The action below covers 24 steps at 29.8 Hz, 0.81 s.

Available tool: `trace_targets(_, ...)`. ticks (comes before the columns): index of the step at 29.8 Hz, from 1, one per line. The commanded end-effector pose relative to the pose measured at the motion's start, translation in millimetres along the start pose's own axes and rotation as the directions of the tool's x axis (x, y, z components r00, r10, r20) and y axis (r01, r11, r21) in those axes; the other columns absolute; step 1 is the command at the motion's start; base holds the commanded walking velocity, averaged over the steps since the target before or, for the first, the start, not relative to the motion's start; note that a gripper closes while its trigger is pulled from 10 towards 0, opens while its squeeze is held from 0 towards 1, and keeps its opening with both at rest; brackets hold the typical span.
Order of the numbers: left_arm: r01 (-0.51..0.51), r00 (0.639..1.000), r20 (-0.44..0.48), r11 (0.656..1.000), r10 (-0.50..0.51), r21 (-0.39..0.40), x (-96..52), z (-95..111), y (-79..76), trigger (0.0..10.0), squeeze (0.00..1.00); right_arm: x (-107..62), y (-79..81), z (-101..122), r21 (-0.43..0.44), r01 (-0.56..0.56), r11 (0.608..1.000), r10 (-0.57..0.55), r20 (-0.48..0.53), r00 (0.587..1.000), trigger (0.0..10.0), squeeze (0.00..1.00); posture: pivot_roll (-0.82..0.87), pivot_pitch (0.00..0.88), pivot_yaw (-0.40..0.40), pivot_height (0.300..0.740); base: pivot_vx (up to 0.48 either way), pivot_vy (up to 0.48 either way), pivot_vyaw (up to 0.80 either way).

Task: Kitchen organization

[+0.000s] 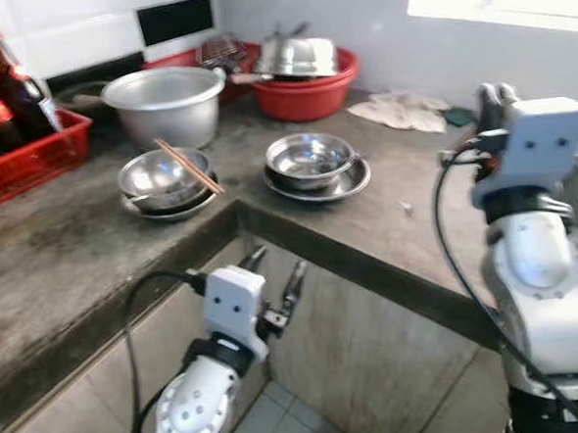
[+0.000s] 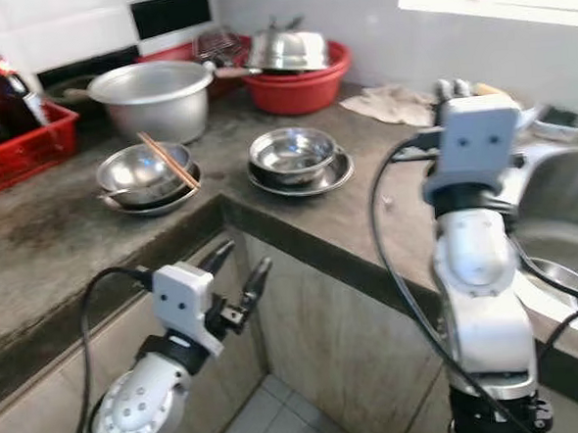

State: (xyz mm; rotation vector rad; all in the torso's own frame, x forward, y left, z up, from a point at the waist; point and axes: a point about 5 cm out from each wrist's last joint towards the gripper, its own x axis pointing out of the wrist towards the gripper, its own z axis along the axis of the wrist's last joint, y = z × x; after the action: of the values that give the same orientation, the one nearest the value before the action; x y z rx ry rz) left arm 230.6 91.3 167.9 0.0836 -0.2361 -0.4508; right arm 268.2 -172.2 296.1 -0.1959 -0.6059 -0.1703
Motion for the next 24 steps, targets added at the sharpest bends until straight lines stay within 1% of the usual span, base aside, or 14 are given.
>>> trace_targets(1, 0.013, 1.000, 0.002, 1.000, -0.013, -0.007, 2.3, 0.3, -4.2, 10.0, 0.00, -2.6, -5.5, 1.5, -0.030, 0.027, 0.999, -0.027, 0.007, 1.000, 10.0, 0.00, 0.13, 0.066, -0.010, 0.740, 0.000, 0.000, -0.77)
trace_targets(3, 0.013, 1.000, 0.001, 1.000, -0.013, -0.007, 2.5, 0.2, -4.2, 10.0, 0.00, -4.4, -5.2, 0.6, -0.036, 0.026, 0.999, -0.026, 0.004, 1.000, 10.0, 0.00, 0.13, 0.066, -0.010, 0.740, 0.000, 0.000, -0.77)
trace_targets(4, 0.013, 1.000, -0.001, 1.000, -0.013, -0.006, 2.6, 0.1, -4.4, 10.0, 0.00, -8.6, -3.0, -0.8, -0.057, 0.016, 0.998, -0.015, 0.006, 1.000, 10.0, 0.00, 0.13, 0.067, -0.010, 0.740, 0.000, 0.375, -0.77)
trace_targets(6, 0.014, 1.000, -0.001, 1.000, -0.014, -0.006, 2.7, 0.0, -4.5, 10.0, 0.00, -10.5, -1.7, -1.2, -0.067, 0.008, 0.998, -0.007, 0.009, 1.000, 10.0, 0.00, 0.13, 0.067, -0.010, 0.740, 0.000, 0.375, -0.77)
trace_targets(7, 0.015, 1.000, -0.004, 1.000, -0.015, -0.003, 2.7, -0.4, -4.8, 10.0, 0.00, -16.2, 2.2, -3.4, -0.091, -0.011, 0.996, 0.011, 0.005, 1.000, 10.0, 0.00, 0.13, 0.068, -0.012, 0.740, 0.000, 0.472, -0.77)
trace_targets(10, 0.014, 1.000, -0.006, 1.000, -0.014, -0.002, 2.4, -0.8, -4.9, 10.0, 0.00, -22.1, 5.7, -5.6, -0.104, -0.023, 0.994, 0.023, -0.003, 1.000, 10.0, 0.00, 0.13, 0.068, -0.008, 0.740, 0.000, 0.472, -0.77)
trace_targets(17, 0.004, 1.000, -0.009, 1.000, -0.004, -0.009, 1.9, -1.3, -3.8, 10.0, 0.00, -30.9, 11.8, -8.6, -0.146, -0.054, 0.988, 0.053, -0.007, 0.999, 10.0, 0.00, 0.13, 0.072, -0.009, 0.740, 0.000, 0.000, -0.77)
trace_targets(18, 0.005, 1.000, -0.011, 1.000, -0.005, 0.009, 2.3, -1.8, -3.3, 10.0, 0.00, -31.9, 13.3, -9.5, -0.151, -0.062, 0.987, 0.062, -0.009, 0.998, 10.0, 0.00, 0.13, 0.072, -0.009, 0.740, 0.000, 0.000, -0.77)
trace_targets(21, -0.012, 1.000, -0.019, 0.998, 0.013, 0.059, 2.3, -2.8, -1.5, 10.0, 0.00, -33.2, 15.7, -11.1, -0.149, -0.076, 0.986, 0.075, -0.016, 0.997, 10.0, 0.00, 0.13, 0.074, -0.009, 0.740, 0.000, 0.000, 0.00)
trace_targets(24, 0.000, 1.000, -0.020, 0.998, 0.002, 0.057, 1.8, -3.2, -2.5, 10.0, 0.00, -34.3, 16.6, -13.2, -0.142, -0.077, 0.987, 0.074, -0.030, 0.997, 10.0, 0.00, 0.13, 0.076, -0.008, 0.740, 0.080, -0.415, 0.00)
